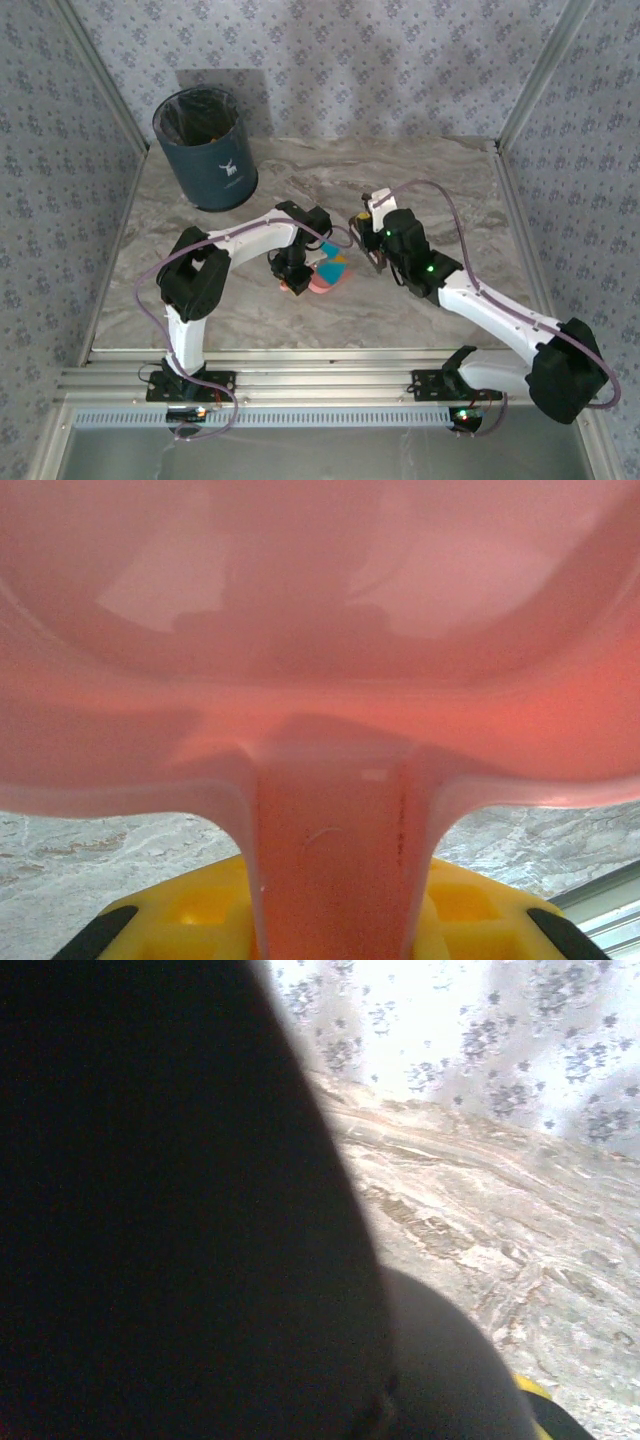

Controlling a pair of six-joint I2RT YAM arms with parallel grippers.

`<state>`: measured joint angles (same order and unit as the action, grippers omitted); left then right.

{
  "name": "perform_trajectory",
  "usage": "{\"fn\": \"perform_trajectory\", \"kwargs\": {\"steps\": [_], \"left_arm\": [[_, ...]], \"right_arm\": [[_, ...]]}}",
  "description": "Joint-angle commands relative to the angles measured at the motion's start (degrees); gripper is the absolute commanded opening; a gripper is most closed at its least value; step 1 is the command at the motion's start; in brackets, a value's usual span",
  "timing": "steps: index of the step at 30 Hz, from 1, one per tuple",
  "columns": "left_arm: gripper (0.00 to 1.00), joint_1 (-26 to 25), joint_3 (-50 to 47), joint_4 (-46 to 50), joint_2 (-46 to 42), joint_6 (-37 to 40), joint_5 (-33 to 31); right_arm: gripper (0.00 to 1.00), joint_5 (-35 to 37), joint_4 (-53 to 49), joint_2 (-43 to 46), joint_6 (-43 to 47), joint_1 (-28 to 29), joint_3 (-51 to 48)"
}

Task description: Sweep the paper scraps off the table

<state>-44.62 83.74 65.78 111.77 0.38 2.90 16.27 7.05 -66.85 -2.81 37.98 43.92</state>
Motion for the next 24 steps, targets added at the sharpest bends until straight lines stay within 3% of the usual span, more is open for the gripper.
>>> {"fn": "perform_trajectory", "kwargs": {"steps": [1, 13, 24], "left_arm": [[0.0, 0.0, 1.0, 1.2, 0.6, -1.0, -1.5], [0.0, 0.0, 0.8, 1.1, 0.6, -0.8, -1.1], [0.0, 0.0, 0.8, 1.0, 0.6, -0.8, -0.9]], "right_arm": [[0.0, 2.9, 6.0, -2.5, 0.3, -1.4, 1.3], [0.0, 2.5, 10.7, -13.5, 1.9, -0.7, 6.8], [0.0, -2.5, 6.7, -14.8, -3.4, 1.7, 6.9]]}}
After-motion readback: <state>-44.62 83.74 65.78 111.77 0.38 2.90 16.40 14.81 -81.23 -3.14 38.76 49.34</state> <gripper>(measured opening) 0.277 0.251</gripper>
